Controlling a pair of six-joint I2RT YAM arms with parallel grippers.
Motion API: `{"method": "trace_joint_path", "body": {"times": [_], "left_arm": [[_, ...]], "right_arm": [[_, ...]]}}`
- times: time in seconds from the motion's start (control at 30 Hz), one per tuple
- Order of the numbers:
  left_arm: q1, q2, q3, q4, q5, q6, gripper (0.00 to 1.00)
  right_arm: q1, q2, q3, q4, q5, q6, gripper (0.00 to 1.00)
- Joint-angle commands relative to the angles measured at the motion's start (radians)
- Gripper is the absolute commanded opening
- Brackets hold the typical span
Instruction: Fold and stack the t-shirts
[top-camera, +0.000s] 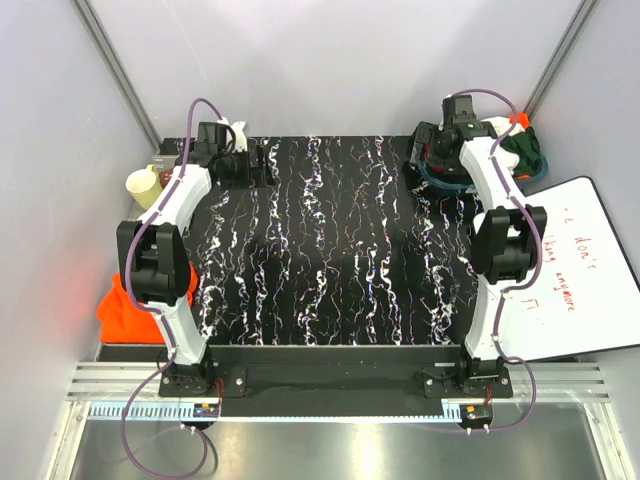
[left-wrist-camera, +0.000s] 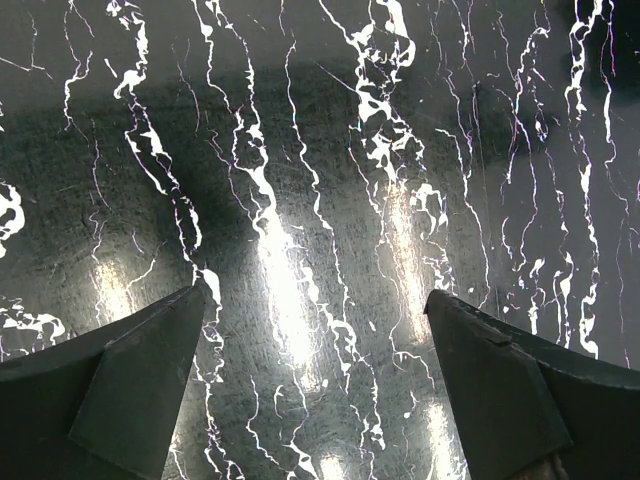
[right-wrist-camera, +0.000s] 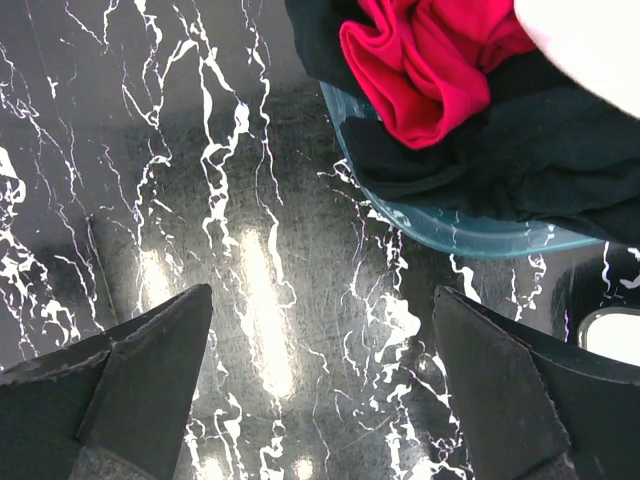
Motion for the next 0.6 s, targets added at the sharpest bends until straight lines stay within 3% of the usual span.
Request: {"method": "trace_joint_path", "body": {"times": [0.0, 0.2, 0.33, 0.43, 0.57], "left_arm": [[0.002, -0.008, 0.047, 0.043, 0.005, 0.009, 0.99], [0.001, 0.033, 0.077, 0.059, -0.006, -0.077, 0.99], [0.004, 0.039, 0.077, 0.057, -0.025, -0.123, 0.99], [0.008, 0.073, 0.118, -0.001, 0.037, -0.108, 0.99], [0.008, 0.128, 0.175, -0.095, 0.073, -0.062, 0.99]], "right_arm": [[0.000, 0.020, 0.079, -0.006, 0.013, -0.030, 1.00], [-0.006, 0.107, 0.229, -0.057, 0.038, -0.050, 1.00], [-0.043, 0.229, 0.514, -0.167, 0.062, -0.042, 1.00], [-0.075, 0.312, 0.660, -0.196, 0.015, 0.005, 1.00], [-0.163, 0.365, 0.717, -0.181, -0.008, 0.072, 1.00]]}}
